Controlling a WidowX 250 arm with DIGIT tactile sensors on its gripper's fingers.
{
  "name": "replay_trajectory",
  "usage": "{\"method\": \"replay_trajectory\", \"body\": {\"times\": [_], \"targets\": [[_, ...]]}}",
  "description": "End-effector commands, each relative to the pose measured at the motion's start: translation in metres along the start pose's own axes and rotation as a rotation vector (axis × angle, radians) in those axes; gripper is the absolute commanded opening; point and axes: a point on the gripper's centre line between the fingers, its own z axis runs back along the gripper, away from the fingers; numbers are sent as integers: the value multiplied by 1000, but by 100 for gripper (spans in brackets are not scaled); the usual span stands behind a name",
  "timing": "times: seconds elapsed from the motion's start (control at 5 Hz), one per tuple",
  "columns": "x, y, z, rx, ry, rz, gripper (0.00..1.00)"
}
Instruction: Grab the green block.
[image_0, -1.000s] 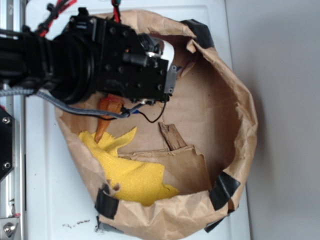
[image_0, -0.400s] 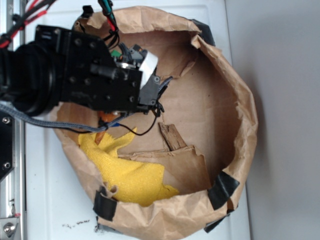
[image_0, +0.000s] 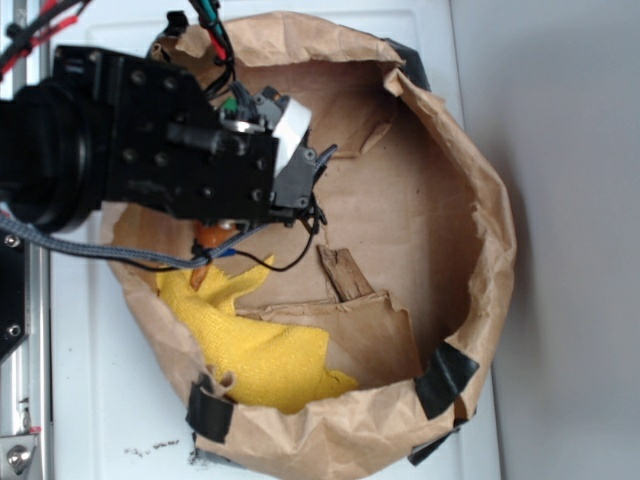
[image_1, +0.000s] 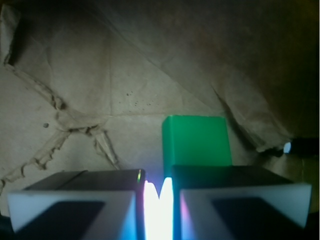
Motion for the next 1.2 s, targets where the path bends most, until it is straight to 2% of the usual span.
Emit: {"method": "replay_trajectory", "body": {"times": [0.0,0.4,0.6,1.0], "targets": [[21,18,1,1,20,70,100],[23,27,-16,0,63,88,100],[24,26,-22,19,58,91,100],[21,20,-32,95,37,85,100]]}}
